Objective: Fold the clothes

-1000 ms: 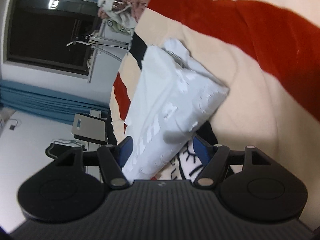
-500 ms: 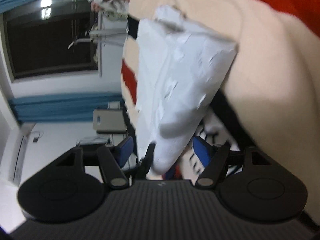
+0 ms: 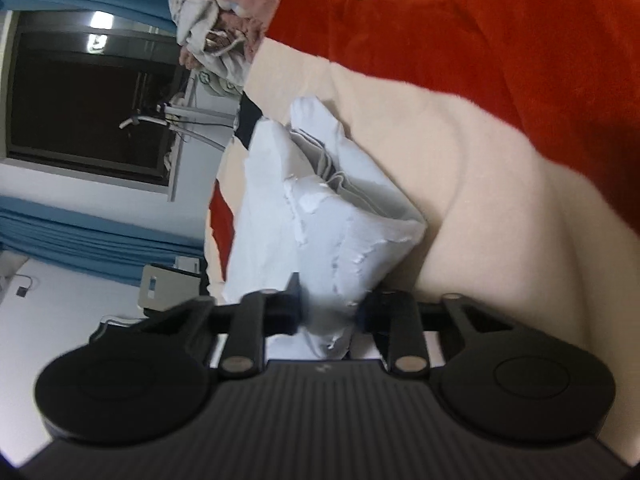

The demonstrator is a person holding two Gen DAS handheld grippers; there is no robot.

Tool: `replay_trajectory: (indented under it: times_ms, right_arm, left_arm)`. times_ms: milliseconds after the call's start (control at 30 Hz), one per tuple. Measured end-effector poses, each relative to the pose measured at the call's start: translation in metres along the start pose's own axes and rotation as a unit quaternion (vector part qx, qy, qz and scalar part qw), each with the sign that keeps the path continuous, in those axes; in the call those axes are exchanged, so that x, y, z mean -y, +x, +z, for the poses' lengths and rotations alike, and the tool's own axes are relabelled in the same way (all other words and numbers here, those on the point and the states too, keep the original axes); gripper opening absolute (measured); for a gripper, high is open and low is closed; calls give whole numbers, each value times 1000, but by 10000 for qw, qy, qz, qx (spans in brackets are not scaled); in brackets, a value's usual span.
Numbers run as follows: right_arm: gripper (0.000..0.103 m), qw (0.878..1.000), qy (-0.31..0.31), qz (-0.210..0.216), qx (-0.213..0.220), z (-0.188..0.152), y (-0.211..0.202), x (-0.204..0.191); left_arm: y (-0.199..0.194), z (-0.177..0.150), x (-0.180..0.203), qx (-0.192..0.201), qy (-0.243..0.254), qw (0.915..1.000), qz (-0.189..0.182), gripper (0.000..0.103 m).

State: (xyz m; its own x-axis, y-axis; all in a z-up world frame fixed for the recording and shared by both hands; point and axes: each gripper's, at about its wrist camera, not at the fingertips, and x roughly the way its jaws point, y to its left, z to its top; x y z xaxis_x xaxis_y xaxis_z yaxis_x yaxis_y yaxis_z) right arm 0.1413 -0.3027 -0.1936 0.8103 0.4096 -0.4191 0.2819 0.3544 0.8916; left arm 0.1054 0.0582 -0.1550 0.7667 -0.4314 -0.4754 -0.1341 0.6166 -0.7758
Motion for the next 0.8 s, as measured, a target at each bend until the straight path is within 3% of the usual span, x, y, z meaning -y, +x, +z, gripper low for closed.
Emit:
replay_trajectory:
  times_ms: [200,433,600,700,800]
  right_arm:
    - [20,9987,-357,111,360,-6,-60,-29]
    - [20,9988,-191,-13,455,18,-152,-65]
    - [21,9975,-11,-215,679,62,-182,-71]
    - [21,9960,188,-224,849,100,-170,-64]
    - [21,9932,344,-274,1082,148,-148,-62]
  left_arm:
    - [-42,-13,30,-89,171,9992,-339,28]
    - [-66,-32,100,-817,221,9948,-573,27]
    - [-28,-34,166,-1302,452,9897,-377,27]
    - [19,-29,208,-1371,955,9857,-232,27]
    - [83,-19,242,-1565,1106,9812,-223,27]
